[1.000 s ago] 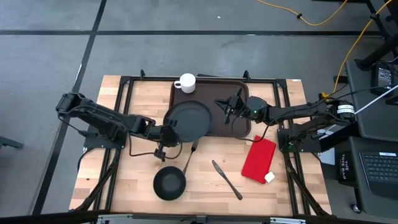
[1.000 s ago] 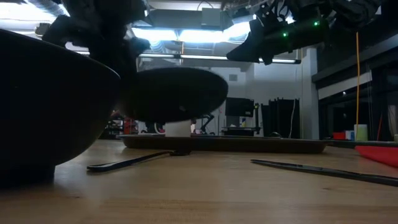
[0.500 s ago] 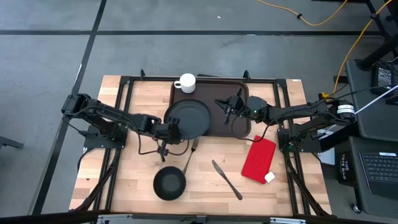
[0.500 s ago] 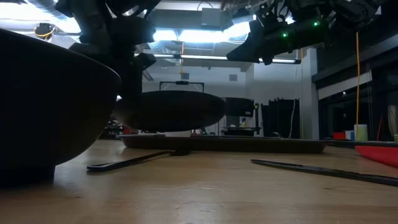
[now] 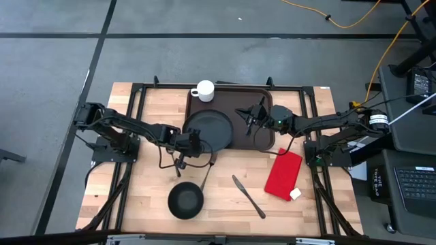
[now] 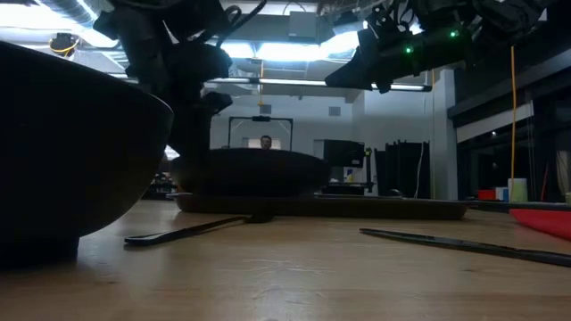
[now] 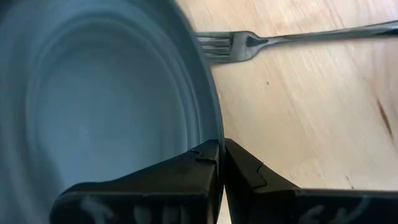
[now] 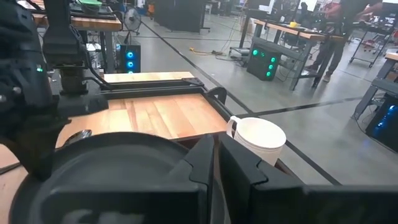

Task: Set up tray
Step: Put the black plate to the bottom of the white mug on the brown serving tray

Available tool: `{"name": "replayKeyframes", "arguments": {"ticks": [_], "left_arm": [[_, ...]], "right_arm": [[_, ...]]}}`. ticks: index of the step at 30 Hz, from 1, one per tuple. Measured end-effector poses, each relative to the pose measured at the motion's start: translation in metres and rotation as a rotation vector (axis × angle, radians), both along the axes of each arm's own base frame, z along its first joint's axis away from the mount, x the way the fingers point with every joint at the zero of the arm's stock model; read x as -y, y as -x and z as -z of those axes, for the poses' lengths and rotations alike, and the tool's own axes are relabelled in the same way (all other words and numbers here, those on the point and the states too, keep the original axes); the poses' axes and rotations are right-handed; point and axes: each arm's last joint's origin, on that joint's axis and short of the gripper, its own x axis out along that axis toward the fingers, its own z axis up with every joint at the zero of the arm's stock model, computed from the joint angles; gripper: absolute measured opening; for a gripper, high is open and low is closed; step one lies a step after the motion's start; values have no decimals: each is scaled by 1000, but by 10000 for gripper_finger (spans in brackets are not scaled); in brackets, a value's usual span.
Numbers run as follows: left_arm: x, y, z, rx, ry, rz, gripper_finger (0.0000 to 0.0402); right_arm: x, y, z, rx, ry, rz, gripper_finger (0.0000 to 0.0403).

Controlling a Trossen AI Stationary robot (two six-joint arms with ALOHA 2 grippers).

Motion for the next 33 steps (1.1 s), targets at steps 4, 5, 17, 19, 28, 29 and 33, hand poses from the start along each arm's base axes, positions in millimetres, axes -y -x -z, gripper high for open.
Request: {"name": "replayKeyframes", "arguments": {"ticks": [4, 5, 17, 19, 28, 29, 33], "left_arm": [[-1, -2, 6, -23, -18, 25, 2], [-1, -2, 6, -24, -18, 23, 2], [-20, -3, 7, -26, 8, -4, 2], [-23, -4, 7, -19, 9, -14, 2], [-26, -7, 5, 18, 1, -13, 19], [-26, -7, 5, 18, -1, -11, 20], [-26, -7, 5, 16, 0, -12, 20]], "right_arm": [[0, 0, 0, 0, 0, 0, 30], [0, 0, 0, 0, 0, 0, 30], [0, 0, 0, 0, 0, 0, 30], [0, 0, 0, 0, 0, 0, 30], [0, 0, 0, -1, 0, 0, 30], [0, 0, 0, -1, 0, 0, 30], [0, 0, 0, -1, 0, 0, 30]]}}
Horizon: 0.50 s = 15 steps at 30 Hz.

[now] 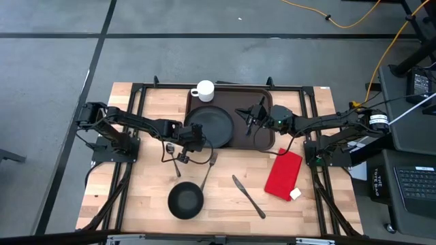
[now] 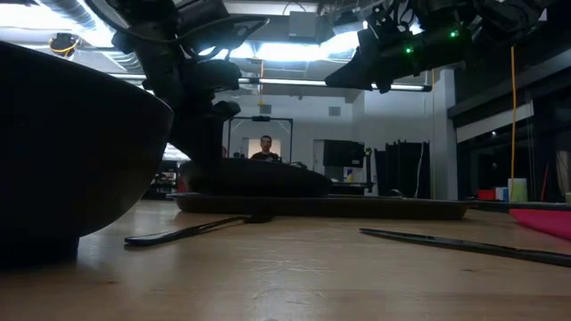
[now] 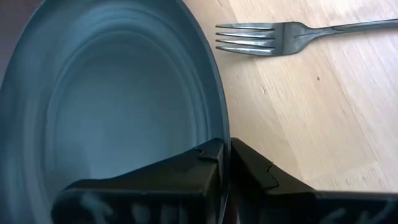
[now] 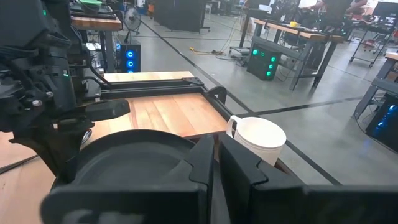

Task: Set up tray
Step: Put the black plate to the bottom of the white mug on the brown serving tray

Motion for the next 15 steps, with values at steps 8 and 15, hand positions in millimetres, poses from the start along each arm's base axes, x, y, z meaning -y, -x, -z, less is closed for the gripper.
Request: {"name": "replayKeyframes", "arguments": {"ticks": [8, 15], "left_arm": [[0, 0, 0, -2, 1, -3, 25], [-2, 0, 0, 0, -41, -51, 33]], "right_arm": [[0, 0, 0, -3, -1, 0, 30], [0, 0, 0, -3, -1, 0, 30]]}}
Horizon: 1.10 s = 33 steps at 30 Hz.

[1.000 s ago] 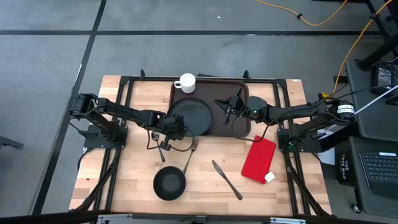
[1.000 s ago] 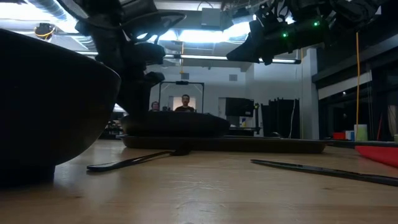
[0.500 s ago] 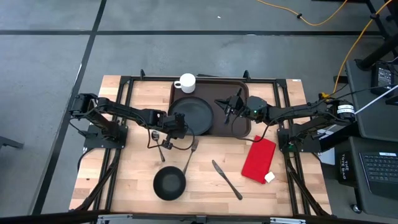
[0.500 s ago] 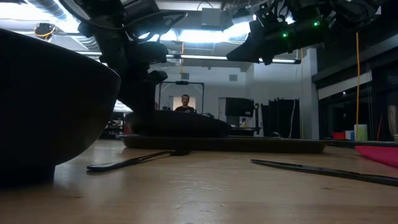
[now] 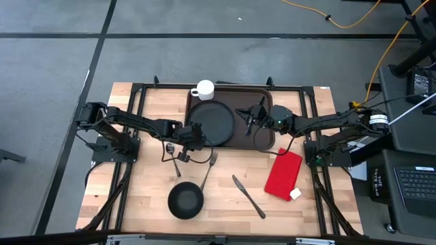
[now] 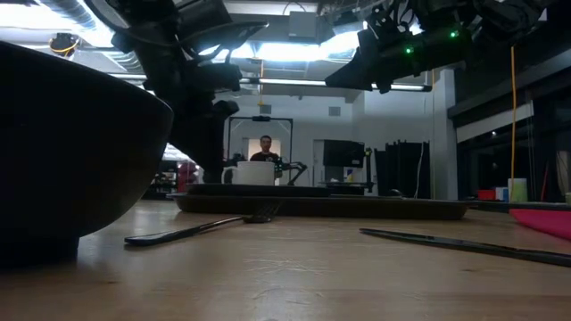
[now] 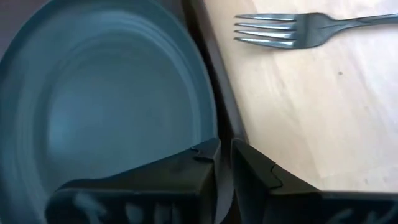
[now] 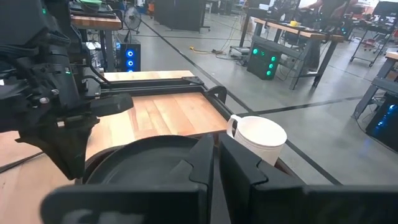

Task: Set up tray
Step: Put the black plate to the bottom of the white mug on the brown serving tray, then put the black bowl on the black plate on the brown serving tray

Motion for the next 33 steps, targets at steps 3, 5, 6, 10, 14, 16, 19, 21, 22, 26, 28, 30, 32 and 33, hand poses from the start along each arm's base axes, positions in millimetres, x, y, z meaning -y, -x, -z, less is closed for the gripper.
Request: {"name": "replayKeyframes", "arguments": {"ticks": [3, 5, 6, 10, 14, 16, 19, 21, 22, 26, 28, 30, 32, 33], "left_arm": [[-1, 0, 0, 0, -13, -13, 38], [-1, 0, 0, 1, -12, -15, 42], [-1, 0, 0, 1, -12, -15, 44], [0, 0, 0, 1, -12, -14, 51], [1, 0, 0, 1, -16, -10, 51], [2, -1, -2, -2, -16, -5, 49], [6, -4, -9, -4, -16, 6, 47], [9, -4, -13, -19, -11, 6, 48], [10, -5, -16, -21, -2, -4, 49], [16, -5, -22, -31, 45, -68, 51], [19, -6, -24, -24, 68, -101, 52], [23, -6, -26, -17, 86, -122, 51], [29, -6, -27, -27, 99, -129, 50], [33, -6, -30, -28, 104, -132, 50]], "right_arm": [[0, 0, 0, 0, 0, 0, 30], [0, 0, 0, 0, 0, 0, 30], [0, 0, 0, 0, 0, 0, 30], [0, 0, 0, 0, 0, 0, 30], [0, 0, 0, 0, 0, 0, 30], [0, 0, 0, 0, 0, 0, 30], [0, 0, 0, 0, 0, 0, 30], [0, 0, 0, 0, 0, 0, 30], [0, 0, 0, 0, 0, 0, 30], [0, 0, 0, 0, 0, 0, 30], [0, 0, 0, 0, -1, 0, 30], [0, 0, 0, 0, -1, 0, 30], [0, 0, 0, 1, -4, 0, 30], [0, 0, 0, 4, -10, 1, 30]]}}
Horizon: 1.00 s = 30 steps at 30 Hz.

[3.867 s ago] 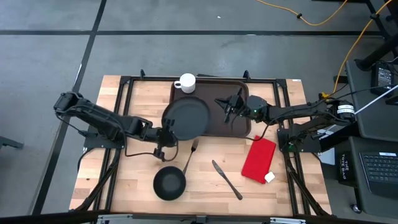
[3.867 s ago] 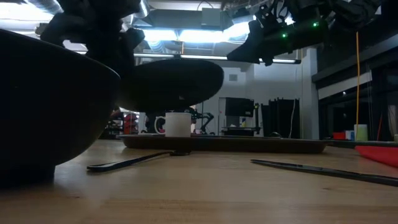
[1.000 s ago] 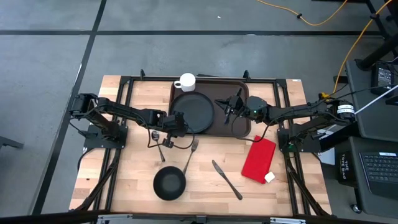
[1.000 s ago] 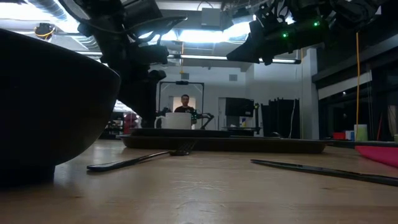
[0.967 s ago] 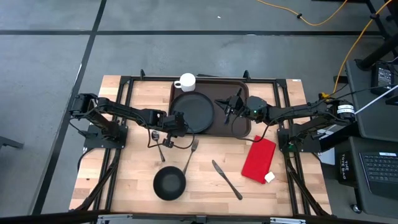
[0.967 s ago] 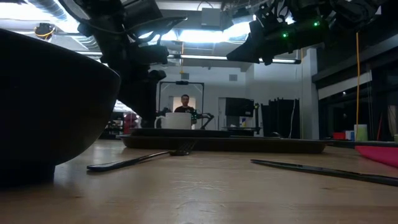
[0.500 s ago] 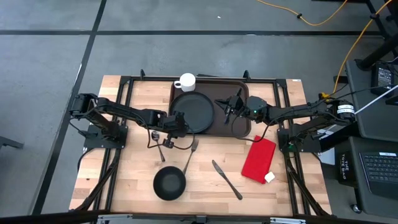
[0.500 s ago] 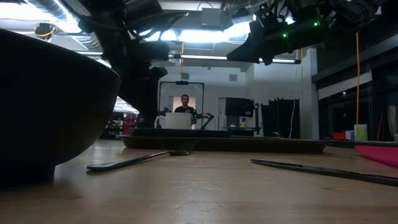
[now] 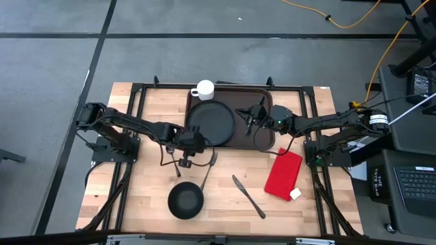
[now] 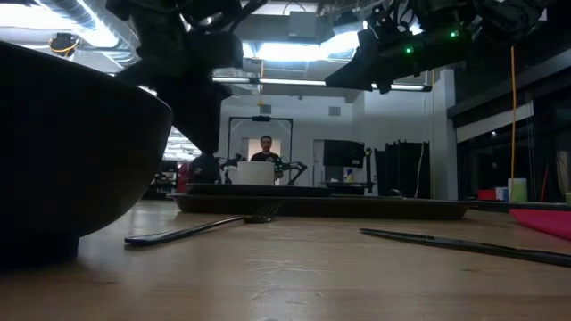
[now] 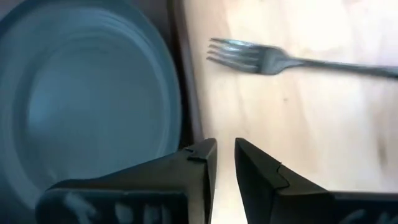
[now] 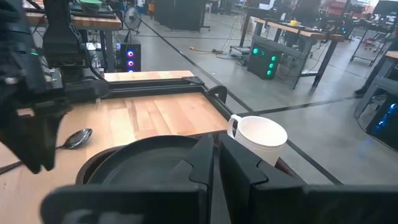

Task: Set up tray
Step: Put the black bowl on the black plate on the brown serving tray

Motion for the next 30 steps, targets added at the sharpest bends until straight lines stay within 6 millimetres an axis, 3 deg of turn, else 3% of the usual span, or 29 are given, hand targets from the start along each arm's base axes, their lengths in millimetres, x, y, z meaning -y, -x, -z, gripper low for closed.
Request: {"name": "replayKeyframes", "arguments": {"ticks": [9, 21, 30], "left_arm": [[34, -1, -27, 17, 12, -69, 68], [72, 4, -41, 79, 174, -202, 144], [100, 10, -51, 117, 274, -245, 168]], "right_arm": [[0, 0, 0, 18, -38, 4, 30], [0, 0, 1, 9, -39, 4, 30], [-1, 1, 8, -68, -55, -2, 30]]}}
